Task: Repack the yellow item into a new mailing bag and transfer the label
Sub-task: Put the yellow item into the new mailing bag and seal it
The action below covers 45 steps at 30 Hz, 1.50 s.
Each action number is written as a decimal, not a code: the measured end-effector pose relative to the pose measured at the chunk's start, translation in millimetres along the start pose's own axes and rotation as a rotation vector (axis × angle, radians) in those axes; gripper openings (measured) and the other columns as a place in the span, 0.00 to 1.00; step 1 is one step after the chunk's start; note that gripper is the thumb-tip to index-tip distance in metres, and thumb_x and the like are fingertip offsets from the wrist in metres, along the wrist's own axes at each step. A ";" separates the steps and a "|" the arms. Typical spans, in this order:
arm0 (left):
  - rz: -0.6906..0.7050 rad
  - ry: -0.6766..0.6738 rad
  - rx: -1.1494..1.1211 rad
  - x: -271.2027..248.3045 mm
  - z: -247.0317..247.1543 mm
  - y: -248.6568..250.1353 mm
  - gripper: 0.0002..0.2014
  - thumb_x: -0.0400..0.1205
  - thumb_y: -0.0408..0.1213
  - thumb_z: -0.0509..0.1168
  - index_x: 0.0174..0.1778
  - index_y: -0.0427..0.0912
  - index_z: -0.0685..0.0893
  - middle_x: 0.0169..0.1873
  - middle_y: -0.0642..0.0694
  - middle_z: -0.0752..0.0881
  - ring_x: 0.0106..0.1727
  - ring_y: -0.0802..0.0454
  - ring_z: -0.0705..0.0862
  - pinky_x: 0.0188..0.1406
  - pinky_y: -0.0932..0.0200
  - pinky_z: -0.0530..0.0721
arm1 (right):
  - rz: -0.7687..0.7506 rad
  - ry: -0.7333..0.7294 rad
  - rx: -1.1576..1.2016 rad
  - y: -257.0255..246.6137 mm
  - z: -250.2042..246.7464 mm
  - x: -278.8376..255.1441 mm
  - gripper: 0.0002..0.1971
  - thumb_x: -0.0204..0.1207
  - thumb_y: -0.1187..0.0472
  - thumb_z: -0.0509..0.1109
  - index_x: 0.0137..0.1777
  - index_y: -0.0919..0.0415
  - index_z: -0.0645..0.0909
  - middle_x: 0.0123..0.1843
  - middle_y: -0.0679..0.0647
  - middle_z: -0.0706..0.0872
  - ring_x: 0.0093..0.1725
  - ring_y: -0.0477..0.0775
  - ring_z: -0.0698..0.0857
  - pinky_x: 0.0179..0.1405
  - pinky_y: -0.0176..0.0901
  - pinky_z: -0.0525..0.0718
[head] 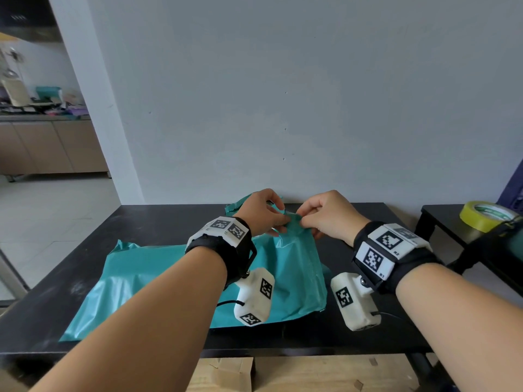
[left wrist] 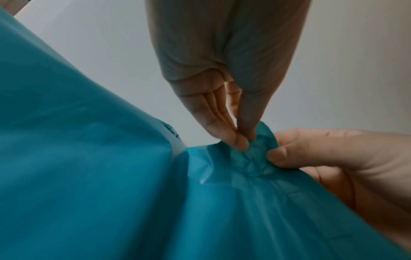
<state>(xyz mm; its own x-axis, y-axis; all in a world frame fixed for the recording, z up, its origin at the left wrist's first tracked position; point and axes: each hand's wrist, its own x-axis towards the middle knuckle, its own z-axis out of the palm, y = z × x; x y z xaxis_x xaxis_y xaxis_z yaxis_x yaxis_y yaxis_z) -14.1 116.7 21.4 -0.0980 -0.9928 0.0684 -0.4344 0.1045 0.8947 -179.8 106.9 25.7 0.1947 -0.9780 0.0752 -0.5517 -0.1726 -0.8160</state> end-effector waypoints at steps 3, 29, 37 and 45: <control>0.011 -0.006 -0.019 -0.8 -1.1 -1.5 0.07 0.76 0.29 0.73 0.41 0.37 0.80 0.32 0.37 0.88 0.25 0.56 0.87 0.35 0.63 0.90 | 0.008 -0.010 0.040 0.6 -1.3 -4.7 0.05 0.70 0.72 0.73 0.41 0.63 0.88 0.33 0.57 0.89 0.29 0.51 0.86 0.28 0.39 0.84; 0.036 0.089 0.027 -13.7 -4.9 0.2 0.04 0.75 0.31 0.75 0.40 0.36 0.86 0.30 0.44 0.88 0.24 0.62 0.85 0.27 0.70 0.85 | 0.018 -0.105 0.186 -1.3 -0.4 -21.1 0.04 0.71 0.70 0.76 0.45 0.67 0.87 0.35 0.59 0.90 0.29 0.51 0.88 0.31 0.42 0.86; 0.032 0.040 -0.029 -15.8 -6.7 -1.4 0.02 0.78 0.29 0.71 0.44 0.38 0.88 0.31 0.47 0.88 0.25 0.63 0.85 0.30 0.70 0.86 | 0.004 -0.063 0.329 0.2 2.2 -19.7 0.08 0.81 0.64 0.67 0.53 0.67 0.87 0.42 0.65 0.91 0.36 0.57 0.91 0.36 0.45 0.90; 0.009 0.023 -0.141 -13.9 -6.9 -5.3 0.11 0.75 0.26 0.73 0.46 0.36 0.76 0.37 0.31 0.86 0.34 0.43 0.87 0.44 0.54 0.91 | 0.008 -0.163 0.323 -7.7 13.7 -18.2 0.08 0.79 0.67 0.69 0.56 0.59 0.85 0.35 0.58 0.87 0.28 0.48 0.86 0.32 0.39 0.89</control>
<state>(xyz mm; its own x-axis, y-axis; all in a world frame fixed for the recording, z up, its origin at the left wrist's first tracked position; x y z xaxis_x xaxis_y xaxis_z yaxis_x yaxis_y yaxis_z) -4.2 129.6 18.8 -0.0801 -0.9931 0.0858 -0.3029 0.1062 0.9471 -167.9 127.6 22.8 0.3322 -0.9432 -0.0034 -0.2743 -0.0932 -0.9571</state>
